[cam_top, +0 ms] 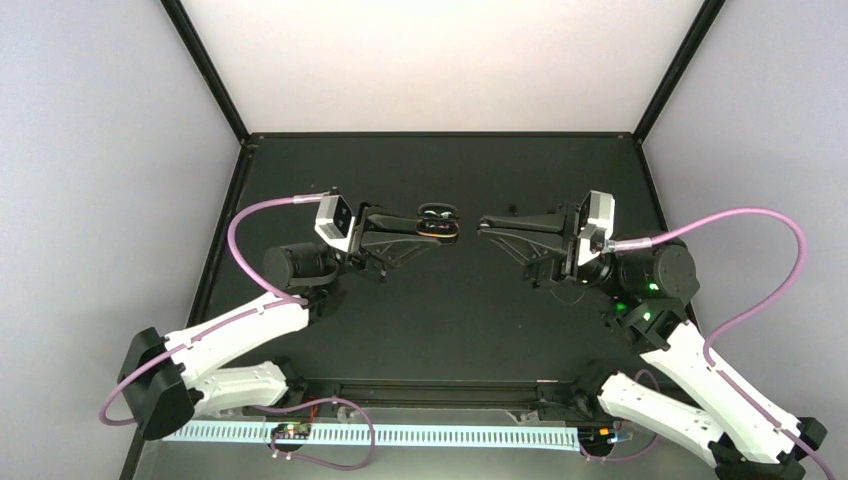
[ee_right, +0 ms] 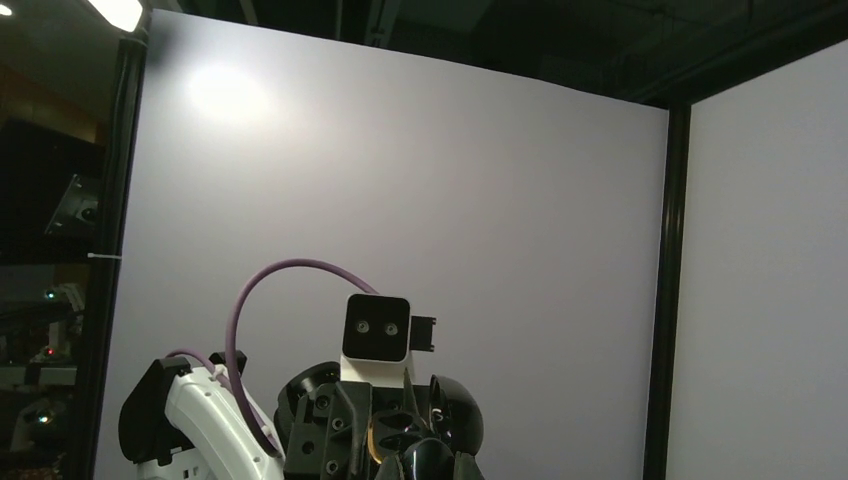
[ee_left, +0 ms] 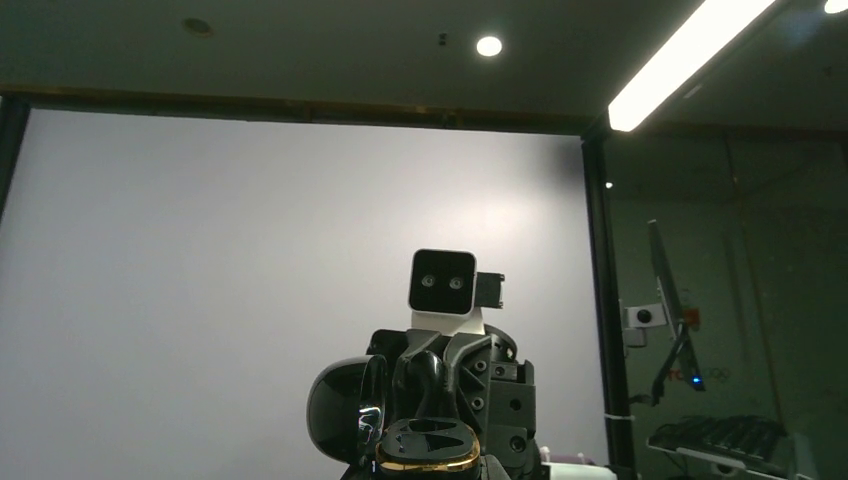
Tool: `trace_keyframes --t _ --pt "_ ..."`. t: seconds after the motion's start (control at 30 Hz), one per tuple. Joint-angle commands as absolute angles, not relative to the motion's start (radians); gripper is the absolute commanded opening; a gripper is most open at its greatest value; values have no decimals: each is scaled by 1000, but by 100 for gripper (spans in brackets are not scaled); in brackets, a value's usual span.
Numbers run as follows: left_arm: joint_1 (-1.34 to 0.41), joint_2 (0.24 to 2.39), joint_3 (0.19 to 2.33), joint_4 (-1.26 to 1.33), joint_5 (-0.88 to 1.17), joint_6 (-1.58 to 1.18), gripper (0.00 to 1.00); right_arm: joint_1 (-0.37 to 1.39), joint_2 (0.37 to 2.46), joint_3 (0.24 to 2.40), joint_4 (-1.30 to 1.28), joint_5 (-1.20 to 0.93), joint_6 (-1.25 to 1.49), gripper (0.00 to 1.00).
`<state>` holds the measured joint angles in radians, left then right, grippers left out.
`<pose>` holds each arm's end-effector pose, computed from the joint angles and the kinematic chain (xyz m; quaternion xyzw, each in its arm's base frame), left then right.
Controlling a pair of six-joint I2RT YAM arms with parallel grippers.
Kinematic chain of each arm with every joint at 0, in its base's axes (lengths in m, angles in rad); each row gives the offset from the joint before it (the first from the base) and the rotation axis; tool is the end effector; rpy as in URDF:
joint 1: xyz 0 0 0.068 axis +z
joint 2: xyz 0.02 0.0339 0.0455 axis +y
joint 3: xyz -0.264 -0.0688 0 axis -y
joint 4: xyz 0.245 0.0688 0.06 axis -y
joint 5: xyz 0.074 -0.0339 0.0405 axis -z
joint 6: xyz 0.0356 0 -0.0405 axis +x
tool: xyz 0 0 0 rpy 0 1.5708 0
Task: Insert the wireless bluetooth earbuds into the charging case
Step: Place the earbud in the charging case.
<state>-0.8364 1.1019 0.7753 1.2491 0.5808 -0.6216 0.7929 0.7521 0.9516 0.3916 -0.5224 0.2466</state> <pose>0.1293 -0.1724 0.4099 0.3026 0.2743 -0.6730 0.6166 0.0874 0.1140 0.4597 -0.3420 0.3762 0.5288 0.6796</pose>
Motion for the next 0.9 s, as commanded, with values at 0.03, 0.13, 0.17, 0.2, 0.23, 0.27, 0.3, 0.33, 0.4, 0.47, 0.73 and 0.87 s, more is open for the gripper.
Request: trace_keyframes --t 0.03,0.13,0.17,0.2,0.23,0.27,0.3,0.33,0.4,0.47,0.73,0.87 --pt "-869 1142 832 1321 630 -671 1 801 732 954 435 -547 200 1" --pt "-882 1154 837 1317 632 -673 2 801 726 952 431 -544 191 1" --pt "-887 1157 839 1315 632 -672 1 801 724 951 432 -543 192 1" --pt "-890 1161 841 1311 634 -672 2 802 724 952 433 -545 193 1" --pt "-893 1165 844 1309 634 -671 2 801 723 954 434 -549 195 1" --pt "-896 1170 846 1310 635 -670 2 801 723 955 434 -554 198 1" --pt "-898 1173 845 1311 636 -669 2 801 723 957 434 -558 201 1" --pt "-901 1177 848 1312 635 -669 1 801 725 957 434 -563 205 1" --pt "-904 1185 850 1313 636 -665 2 802 727 958 436 -575 213 1" --pt "-907 1190 856 1312 638 -664 2 802 731 958 432 -585 220 1" --pt "-917 1209 877 1309 651 -667 2 802 733 961 401 -597 212 1" --pt "-922 1212 880 1308 654 -665 2 801 734 960 397 -599 213 1"
